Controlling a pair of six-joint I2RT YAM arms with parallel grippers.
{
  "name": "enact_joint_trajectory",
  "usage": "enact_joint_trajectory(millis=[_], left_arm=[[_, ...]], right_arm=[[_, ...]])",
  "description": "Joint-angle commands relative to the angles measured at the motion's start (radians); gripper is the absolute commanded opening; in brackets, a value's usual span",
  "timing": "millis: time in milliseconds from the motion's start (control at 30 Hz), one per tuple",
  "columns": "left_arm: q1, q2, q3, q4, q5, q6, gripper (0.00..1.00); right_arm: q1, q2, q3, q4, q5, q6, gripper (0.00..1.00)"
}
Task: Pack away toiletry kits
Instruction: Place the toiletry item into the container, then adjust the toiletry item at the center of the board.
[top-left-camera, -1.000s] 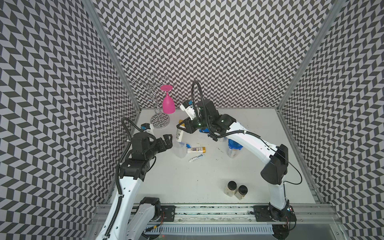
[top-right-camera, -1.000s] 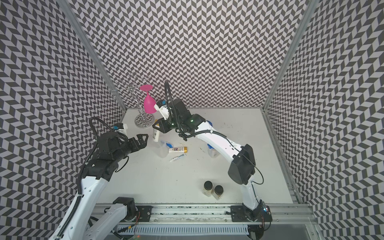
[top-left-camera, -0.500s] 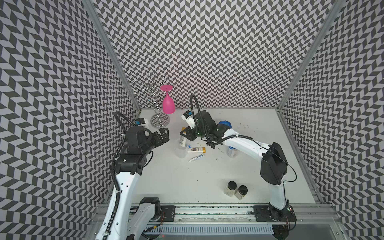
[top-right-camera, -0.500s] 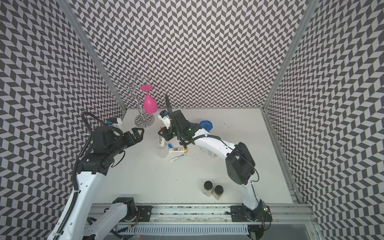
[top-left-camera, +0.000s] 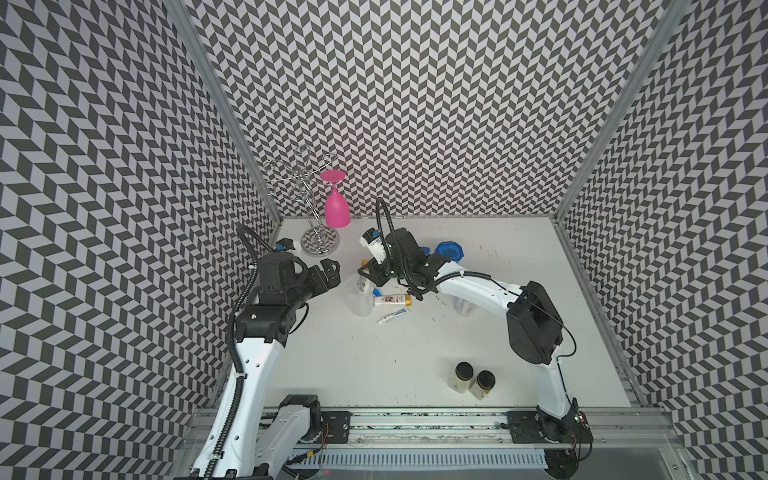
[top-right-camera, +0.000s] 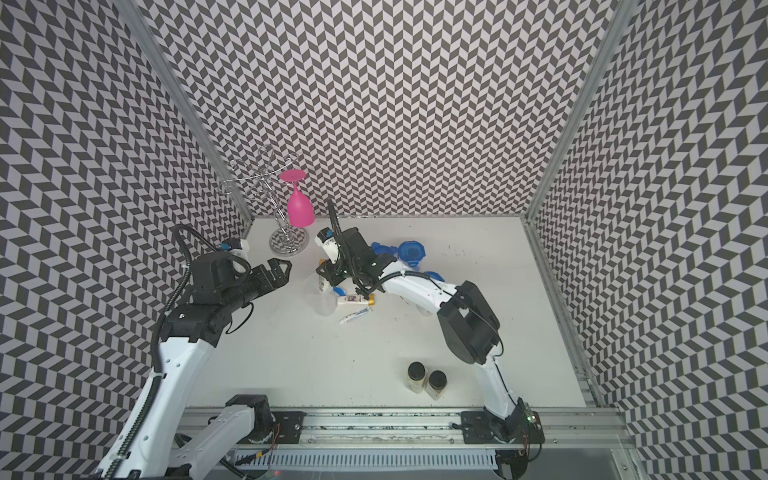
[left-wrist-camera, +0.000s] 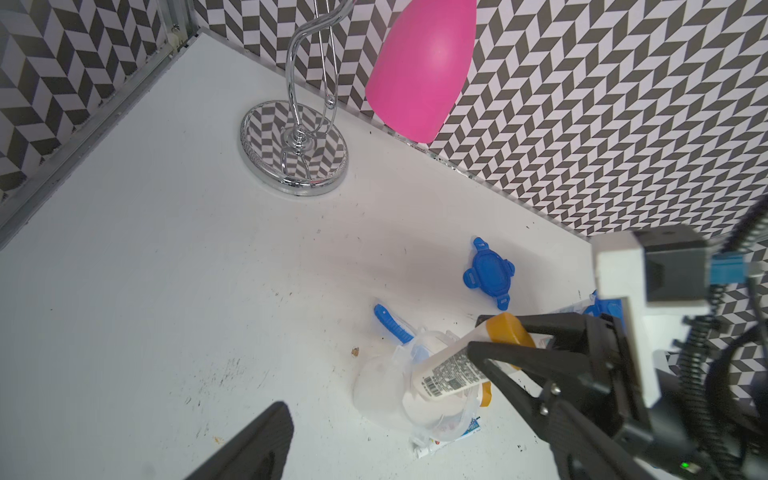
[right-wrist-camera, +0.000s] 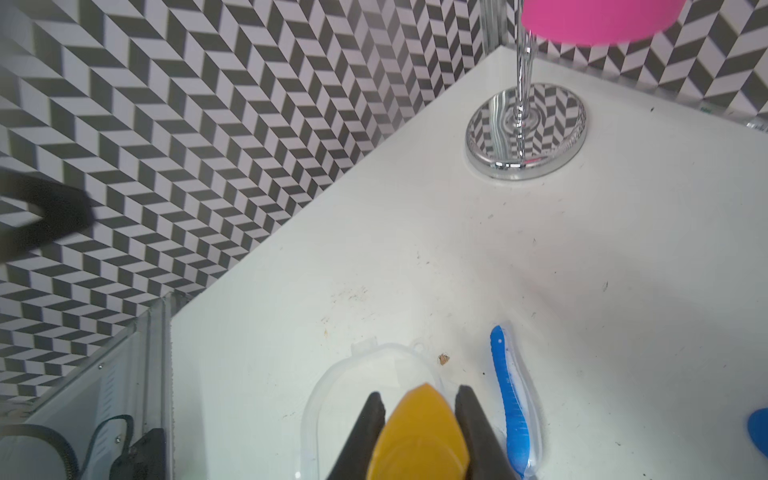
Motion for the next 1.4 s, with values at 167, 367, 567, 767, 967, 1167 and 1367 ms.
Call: enact_joint_trajectory(millis=[167, 367, 567, 767, 967, 1167, 1367], left_arm=[[-0.009, 0.014, 0.005, 0.003, -0.006, 0.024, 0.97], [-0.013, 0.009, -0.03, 0.018, 0.009, 0.03, 0.96], [-0.013, 0.006, -0.053, 0.047, 0.023, 0.05, 0.96], [-0.012, 0.012, -0.043, 0.062, 0.022, 0.095, 0.96], [-0.01, 0.041, -0.045, 0.104, 0.055, 0.08, 0.97], [-0.01, 0.088, -0.041, 0.155, 0.124, 0.088, 0.96], [-0.01, 0.112, -0.015, 0.157, 0.119, 0.085, 0.96]], right_arm=[[0.031, 0.02, 0.016, 0.041, 0.047, -0.051, 0.41], [0.039, -0.011, 0.018, 0.032, 0.042, -0.078, 0.56], [0.037, -0.117, -0.051, 0.041, 0.044, -0.093, 0.6], [0.004, -0.28, -0.102, -0.011, 0.082, -0.119, 0.75], [-0.09, -0.406, -0.274, -0.087, 0.128, -0.142, 0.88], [-0.132, -0.225, -0.17, -0.324, 0.105, -0.192, 0.9], [-0.13, -0.122, -0.135, -0.351, 0.162, -0.206, 0.9]])
